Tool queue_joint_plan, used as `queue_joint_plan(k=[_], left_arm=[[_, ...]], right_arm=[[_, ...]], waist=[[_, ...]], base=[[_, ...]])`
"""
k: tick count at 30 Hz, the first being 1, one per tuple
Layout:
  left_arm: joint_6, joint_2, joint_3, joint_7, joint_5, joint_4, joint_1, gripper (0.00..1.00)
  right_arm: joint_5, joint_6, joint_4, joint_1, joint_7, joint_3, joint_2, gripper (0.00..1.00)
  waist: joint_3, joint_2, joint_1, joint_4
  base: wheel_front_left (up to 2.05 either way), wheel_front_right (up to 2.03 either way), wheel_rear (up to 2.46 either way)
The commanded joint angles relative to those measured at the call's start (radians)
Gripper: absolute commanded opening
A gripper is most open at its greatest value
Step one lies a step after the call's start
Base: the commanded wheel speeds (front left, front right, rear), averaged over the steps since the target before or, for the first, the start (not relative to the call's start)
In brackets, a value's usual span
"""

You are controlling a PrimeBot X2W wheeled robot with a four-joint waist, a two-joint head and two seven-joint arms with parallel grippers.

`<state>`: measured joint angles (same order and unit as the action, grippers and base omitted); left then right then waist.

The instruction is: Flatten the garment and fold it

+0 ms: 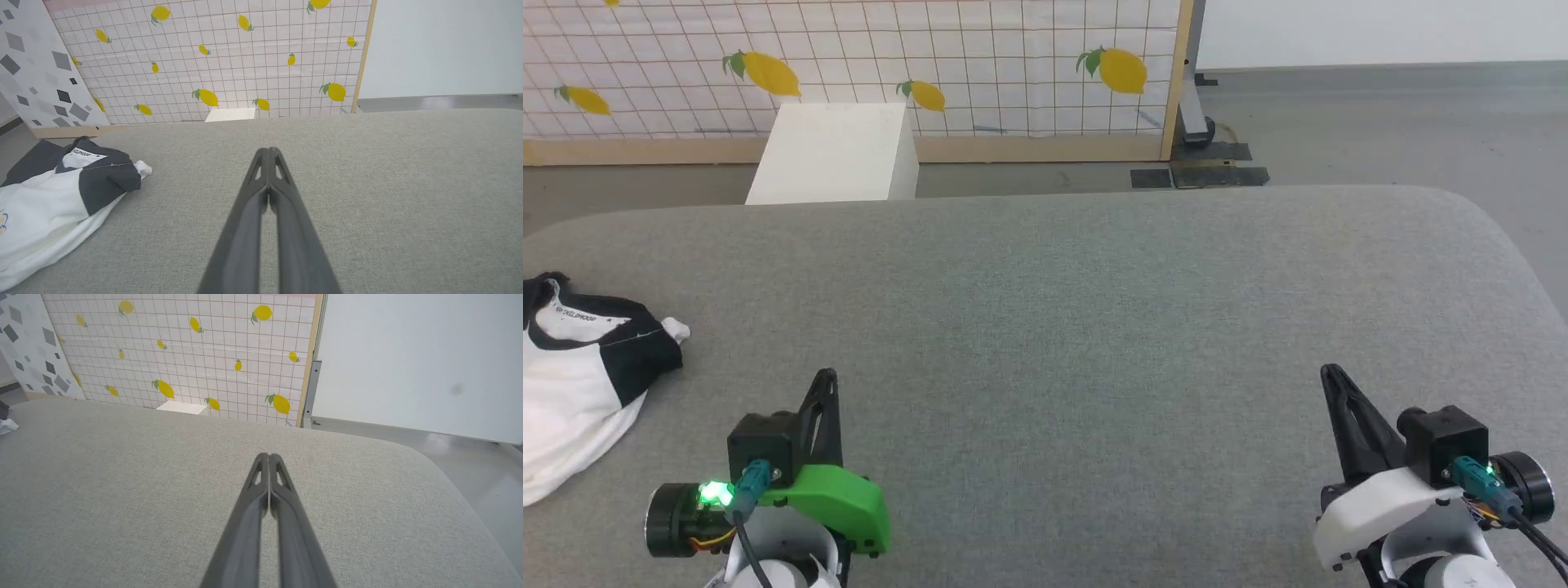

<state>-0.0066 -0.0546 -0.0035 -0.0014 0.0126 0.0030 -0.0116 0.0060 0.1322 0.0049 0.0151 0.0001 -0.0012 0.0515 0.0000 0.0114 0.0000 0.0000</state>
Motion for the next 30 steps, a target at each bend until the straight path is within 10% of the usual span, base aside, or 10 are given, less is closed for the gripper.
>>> queue_joint_plan(k=[1, 20, 21, 30], left_arm=[[0.007, 0.004, 0.004, 0.001, -0.013, -0.003, 0.012, 0.00], [0.007, 0.004, 0.004, 0.001, -0.013, -0.003, 0.012, 0.00], [0.000, 0.000, 0.000, 0.000, 0.000, 0.000, 0.000, 1.00], [0.008, 0.000, -0.009, -0.009, 0.011, 0.009, -0.005, 1.00]], right_arm=[[-0.006, -0.002, -0.005, -0.015, 0.000, 0.001, -0.001, 0.00], [-0.006, -0.002, -0.005, -0.015, 0.000, 0.001, -0.001, 0.00], [0.000, 0.000, 0.000, 0.000, 0.000, 0.000, 0.000, 1.00], [0.008, 0.000, 0.005, -0.003, -0.008, -0.003, 0.000, 1.00]], waist=[[0.000, -0.0114, 0.0000, 0.000], [0.000, -0.0114, 0.0000, 0.000], [0.000, 0.0000, 0.0000, 0.000], [0.000, -0.0005, 0.0000, 0.001]], base=[[0.00, 0.00, 0.00], [0.00, 0.00, 0.00], [0.00, 0.00, 0.00], [0.00, 0.00, 0.00]])
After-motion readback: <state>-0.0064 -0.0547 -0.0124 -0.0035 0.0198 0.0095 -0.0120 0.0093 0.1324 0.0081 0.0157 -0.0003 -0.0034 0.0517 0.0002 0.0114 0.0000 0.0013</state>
